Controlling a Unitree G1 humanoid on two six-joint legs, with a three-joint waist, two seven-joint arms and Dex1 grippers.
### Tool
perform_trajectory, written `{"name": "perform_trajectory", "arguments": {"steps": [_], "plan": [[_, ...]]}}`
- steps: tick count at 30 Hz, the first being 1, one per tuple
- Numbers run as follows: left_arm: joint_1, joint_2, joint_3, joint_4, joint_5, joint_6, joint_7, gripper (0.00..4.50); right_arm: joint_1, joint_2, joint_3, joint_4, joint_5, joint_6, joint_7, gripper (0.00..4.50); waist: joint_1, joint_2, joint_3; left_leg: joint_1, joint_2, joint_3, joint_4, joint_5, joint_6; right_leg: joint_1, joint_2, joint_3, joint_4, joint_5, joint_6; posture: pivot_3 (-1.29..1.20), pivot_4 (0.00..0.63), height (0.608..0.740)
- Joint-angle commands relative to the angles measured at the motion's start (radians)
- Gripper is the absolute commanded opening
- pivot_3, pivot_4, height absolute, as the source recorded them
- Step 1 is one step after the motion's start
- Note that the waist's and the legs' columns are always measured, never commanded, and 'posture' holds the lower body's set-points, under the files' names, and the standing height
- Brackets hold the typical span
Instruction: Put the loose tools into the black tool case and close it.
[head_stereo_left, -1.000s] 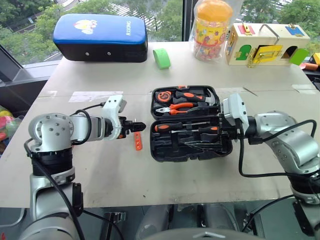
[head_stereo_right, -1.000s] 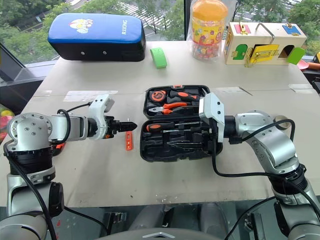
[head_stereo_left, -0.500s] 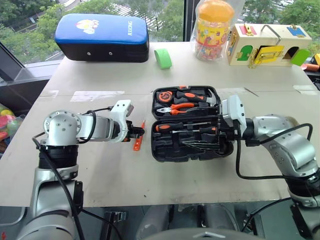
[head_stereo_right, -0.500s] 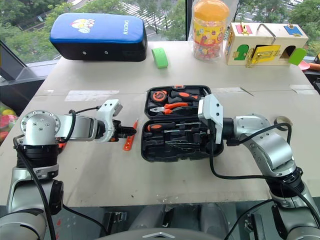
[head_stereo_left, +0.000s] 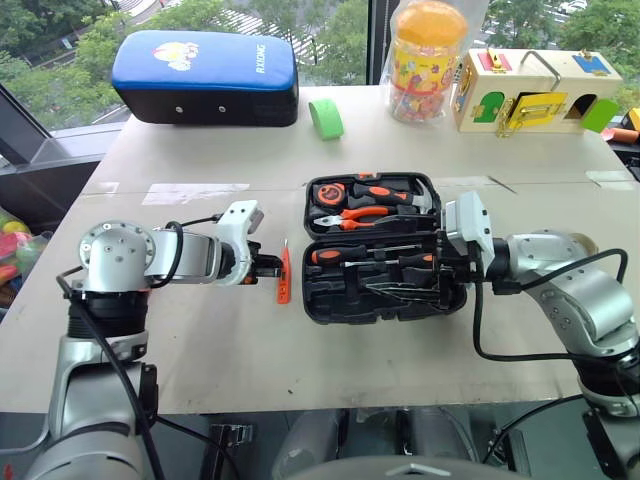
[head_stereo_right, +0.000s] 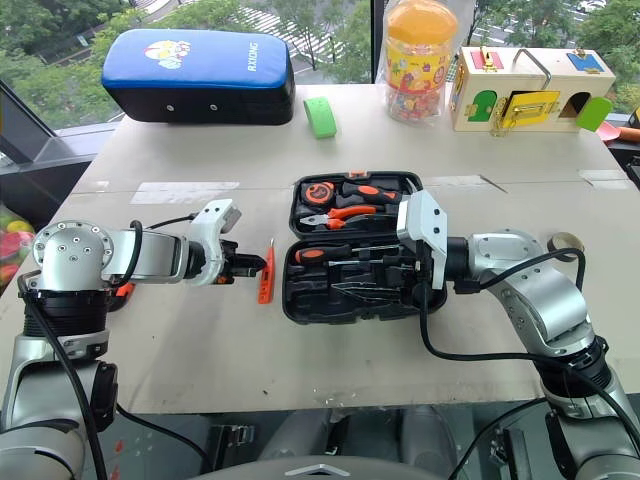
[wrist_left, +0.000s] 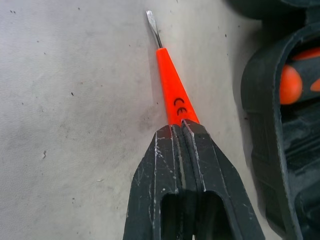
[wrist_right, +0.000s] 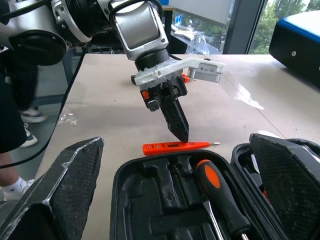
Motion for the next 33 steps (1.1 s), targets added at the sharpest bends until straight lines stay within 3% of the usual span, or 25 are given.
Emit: {"name": "perform_trajectory", "arguments": {"steps": [1, 7, 13, 14, 16, 25, 30, 33], "plan": [[-0.001, 0.031, -0.006, 0.035, 0.015, 0.029, -0.033, 0.02, -0.009, 0.001, -0.014, -0.033, 0.013, -0.009, -0.003, 4.5, -0.001, 0.0, 0.0, 0.0, 0.0, 0.0, 0.0, 0.0, 0.0, 0.0, 0.0, 0.0, 0.0, 0.0, 0.0, 0.0, 0.15, 0.735], [-0.037, 0.063, 0.026, 0.028, -0.062, 0.029, -0.021, 0.02, -0.013, 0.002, -0.009, -0.026, 0.01, -0.012, 0.001, 4.5, -0.003, -0.001, 0.001, -0.001, 0.0, 0.0, 0.0, 0.0, 0.0, -0.001, 0.0, 0.0, 0.0, 0.0, 0.0, 0.0, 0.15, 0.735], [-0.041, 0.062, 0.002, -0.001, -0.178, 0.015, 0.059, 2.13, -0.012, 0.006, -0.002, -0.021, 0.005, -0.015, 0.003, 4.5, -0.004, -0.001, 0.001, -0.001, 0.0, 0.0, 0.0, 0.0, 0.0, -0.001, 0.0, 0.0, 0.0, 0.0, 0.0, 0.0, 0.15, 0.735], [-0.041, 0.065, -0.01, 0.003, -0.211, 0.001, 0.087, 2.76, -0.011, 0.007, 0.0, -0.021, 0.005, -0.015, 0.002, 4.5, -0.005, -0.001, 0.001, -0.001, 0.0, 0.0, 0.0, 0.0, 0.0, -0.001, 0.0, 0.0, 0.0, 0.0, 0.0, 0.0, 0.15, 0.735], [-0.039, 0.073, -0.035, 0.005, -0.255, -0.019, 0.126, 3.6, -0.009, 0.009, 0.001, -0.023, 0.005, -0.013, 0.001, 4.5, -0.005, -0.001, 0.001, -0.001, 0.0, 0.0, 0.0, 0.0, 0.0, -0.001, 0.0, 0.0, 0.0, 0.0, 0.0, 0.0, 0.15, 0.735], [-0.06, 0.088, -0.197, 0.05, -0.378, -0.085, 0.231, 3.6, 0.011, 0.023, 0.004, -0.033, 0.001, -0.013, -0.02, 4.5, -0.002, -0.001, 0.001, -0.001, 0.0, 0.0, 0.0, 0.0, 0.0, -0.001, 0.0, 0.0, 0.0, 0.0, 0.0, 0.0, 0.15, 0.735], [-0.099, 0.065, -0.262, 0.096, -0.34, -0.068, 0.216, 3.6, 0.016, 0.036, 0.008, -0.037, -0.001, -0.017, -0.036, 4.5, 0.003, -0.001, 0.001, -0.001, 0.0, 0.0, 0.001, 0.0, 0.0, -0.001, 0.0, 0.0, 0.0, 0.0, 0.0, 0.0, 0.15, 0.735], [-0.107, 0.054, -0.277, 0.117, -0.297, -0.048, 0.192, 2.43, 0.02, 0.04, 0.007, -0.042, -0.002, -0.017, -0.044, 4.5, 0.005, -0.001, 0.0, -0.001, 0.0, 0.0, 0.001, 0.0, 0.0, -0.001, 0.0, 0.0, 0.0, 0.0, 0.0, 0.0, 0.15, 0.735]]}}
